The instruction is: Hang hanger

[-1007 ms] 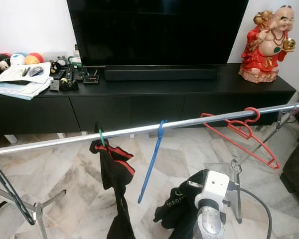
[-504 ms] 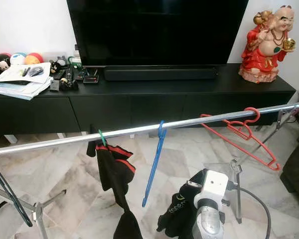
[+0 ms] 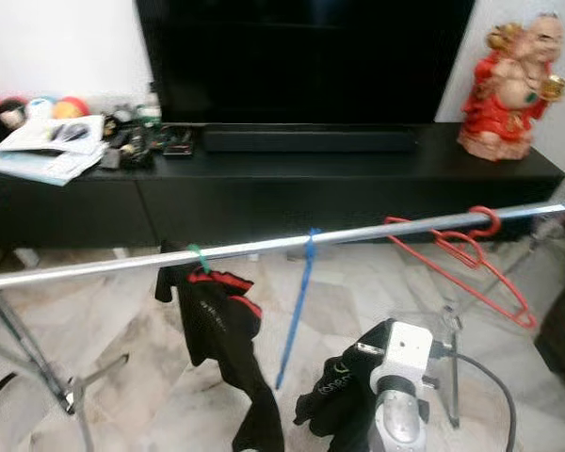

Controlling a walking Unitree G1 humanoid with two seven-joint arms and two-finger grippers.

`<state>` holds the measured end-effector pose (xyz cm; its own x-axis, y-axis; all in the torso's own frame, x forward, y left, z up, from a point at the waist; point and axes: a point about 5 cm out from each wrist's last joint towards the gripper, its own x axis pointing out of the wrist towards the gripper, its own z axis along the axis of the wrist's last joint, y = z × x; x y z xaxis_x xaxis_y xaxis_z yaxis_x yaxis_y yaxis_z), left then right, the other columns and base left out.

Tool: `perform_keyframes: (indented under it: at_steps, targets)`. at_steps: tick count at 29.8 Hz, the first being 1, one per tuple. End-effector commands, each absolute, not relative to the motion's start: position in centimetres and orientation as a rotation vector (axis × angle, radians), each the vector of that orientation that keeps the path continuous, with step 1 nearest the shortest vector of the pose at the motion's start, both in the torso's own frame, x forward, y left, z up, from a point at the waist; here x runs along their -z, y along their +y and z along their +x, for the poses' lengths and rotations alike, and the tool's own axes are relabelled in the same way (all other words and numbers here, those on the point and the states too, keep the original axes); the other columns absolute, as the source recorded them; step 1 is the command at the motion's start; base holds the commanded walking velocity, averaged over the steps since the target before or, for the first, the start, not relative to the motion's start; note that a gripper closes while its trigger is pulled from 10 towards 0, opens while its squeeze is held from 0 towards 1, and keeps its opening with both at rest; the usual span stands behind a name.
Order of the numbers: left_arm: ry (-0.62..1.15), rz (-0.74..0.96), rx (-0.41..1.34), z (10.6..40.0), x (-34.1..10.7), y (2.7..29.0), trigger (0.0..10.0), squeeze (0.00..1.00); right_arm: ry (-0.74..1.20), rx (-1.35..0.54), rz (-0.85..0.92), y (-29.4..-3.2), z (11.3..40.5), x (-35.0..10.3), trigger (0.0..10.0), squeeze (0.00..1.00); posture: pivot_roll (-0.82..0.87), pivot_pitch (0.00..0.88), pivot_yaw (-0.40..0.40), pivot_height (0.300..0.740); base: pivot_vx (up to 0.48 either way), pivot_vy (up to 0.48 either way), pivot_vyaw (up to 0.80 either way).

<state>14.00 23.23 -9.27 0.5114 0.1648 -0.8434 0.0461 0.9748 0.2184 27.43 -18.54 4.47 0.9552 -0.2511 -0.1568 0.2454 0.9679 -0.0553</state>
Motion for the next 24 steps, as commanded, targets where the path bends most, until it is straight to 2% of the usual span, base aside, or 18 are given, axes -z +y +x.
perform_keyframes:
  at_steps: [1,14,24]
  targets:
    - [1.058,0.233,-0.061,13.42,9.49,23.25,10.0,0.0,0.13,0.236,-0.039,-18.09,27.86,-5.11,10.0,0.0,0.04,0.048,-0.021,0.74,0.0,0.0,0.8]
    - [1.054,0.235,-0.061,13.58,9.41,23.35,10.0,0.0,0.142,0.244,-0.041,-18.17,27.83,-4.89,10.0,0.0,0.04,0.06,-0.017,0.74,0.0,0.0,0.78]
    - [1.055,0.237,-0.057,13.6,9.4,23.37,10.0,0.0,0.172,0.288,-0.028,-18.73,27.5,-4.34,10.0,0.0,0.04,0.065,-0.016,0.74,0.0,0.0,0.0]
